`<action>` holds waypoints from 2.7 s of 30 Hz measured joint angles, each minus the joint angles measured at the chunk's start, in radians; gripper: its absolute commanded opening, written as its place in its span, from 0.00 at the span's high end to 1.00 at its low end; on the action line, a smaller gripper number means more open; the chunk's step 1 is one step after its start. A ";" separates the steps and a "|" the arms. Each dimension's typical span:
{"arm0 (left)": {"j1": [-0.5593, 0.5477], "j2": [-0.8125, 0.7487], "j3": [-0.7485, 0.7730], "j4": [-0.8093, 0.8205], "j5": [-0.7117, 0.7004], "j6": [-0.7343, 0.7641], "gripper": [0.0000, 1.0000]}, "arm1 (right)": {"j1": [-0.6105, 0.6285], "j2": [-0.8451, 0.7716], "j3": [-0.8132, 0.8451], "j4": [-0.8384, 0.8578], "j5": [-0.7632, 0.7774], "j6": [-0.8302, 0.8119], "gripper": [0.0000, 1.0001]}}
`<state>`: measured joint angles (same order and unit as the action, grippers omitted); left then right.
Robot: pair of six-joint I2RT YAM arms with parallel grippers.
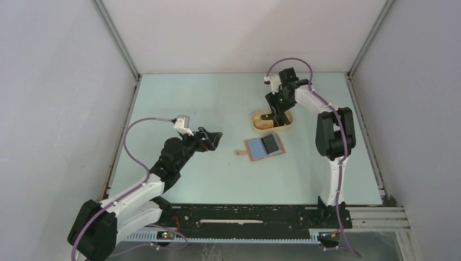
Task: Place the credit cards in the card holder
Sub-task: Pick up the credit card from the storage box.
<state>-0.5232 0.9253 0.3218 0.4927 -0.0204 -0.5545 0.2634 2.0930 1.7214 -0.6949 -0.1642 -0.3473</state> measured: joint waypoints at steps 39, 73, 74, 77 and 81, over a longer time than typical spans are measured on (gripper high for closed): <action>0.000 0.000 0.000 0.014 0.001 -0.006 0.00 | 0.010 0.063 0.005 -0.041 -0.007 0.005 0.24; 0.001 0.000 0.000 0.014 0.002 -0.007 0.00 | -0.035 0.080 -0.003 -0.037 0.012 0.021 0.33; 0.001 0.000 0.000 0.014 0.002 -0.007 0.00 | -0.035 0.080 -0.003 -0.038 0.008 0.021 0.37; 0.001 0.000 0.000 0.014 0.002 -0.007 0.00 | -0.040 0.081 -0.001 -0.038 0.005 0.021 0.45; 0.001 0.000 0.000 0.014 0.002 -0.007 0.00 | -0.044 0.081 -0.002 -0.035 -0.006 0.021 0.50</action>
<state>-0.5220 0.9253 0.3218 0.5072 -0.0189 -0.5617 0.2192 2.1738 1.7195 -0.7303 -0.1707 -0.3260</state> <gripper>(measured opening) 0.996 0.631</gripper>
